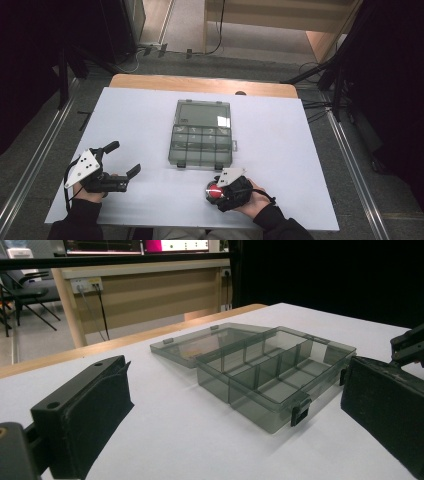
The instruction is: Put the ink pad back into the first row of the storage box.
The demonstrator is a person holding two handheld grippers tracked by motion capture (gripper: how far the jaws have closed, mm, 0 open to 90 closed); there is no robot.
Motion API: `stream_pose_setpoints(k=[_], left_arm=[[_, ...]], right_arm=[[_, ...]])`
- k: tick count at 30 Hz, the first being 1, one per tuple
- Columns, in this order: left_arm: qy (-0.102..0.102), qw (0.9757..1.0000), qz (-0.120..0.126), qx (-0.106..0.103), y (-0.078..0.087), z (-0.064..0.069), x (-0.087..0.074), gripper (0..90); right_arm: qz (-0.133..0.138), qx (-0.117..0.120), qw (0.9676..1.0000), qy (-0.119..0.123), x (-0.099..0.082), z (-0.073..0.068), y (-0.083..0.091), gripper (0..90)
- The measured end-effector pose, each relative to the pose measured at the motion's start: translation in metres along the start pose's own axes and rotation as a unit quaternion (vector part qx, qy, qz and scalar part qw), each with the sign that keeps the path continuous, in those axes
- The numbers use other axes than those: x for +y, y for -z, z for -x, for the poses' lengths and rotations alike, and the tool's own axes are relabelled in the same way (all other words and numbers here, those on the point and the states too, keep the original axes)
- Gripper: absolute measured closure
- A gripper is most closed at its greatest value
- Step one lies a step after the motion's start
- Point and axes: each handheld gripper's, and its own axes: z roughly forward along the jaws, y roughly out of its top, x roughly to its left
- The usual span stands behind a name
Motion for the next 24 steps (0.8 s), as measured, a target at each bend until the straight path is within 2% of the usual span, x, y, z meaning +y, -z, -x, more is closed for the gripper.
stream_pose_setpoints(k=[8,17,24], left_arm=[[-0.002,1.0,-0.002,-0.003,-0.001,0.001,0.0,0.0],[-0.003,1.0,0.0,-0.002,0.001,0.002,0.0,0.0],[0.0,1.0,-0.002,-0.003,0.0,0.002,0.0,0.0]], right_arm=[[0.019,-0.004,0.9998,-0.002,0.008,0.002,0.013,31.2],[0.053,-0.016,0.9985,0.004,0.036,0.008,0.023,31.3],[0.063,-0.025,0.9977,0.0,0.046,0.015,0.025,31.3]])
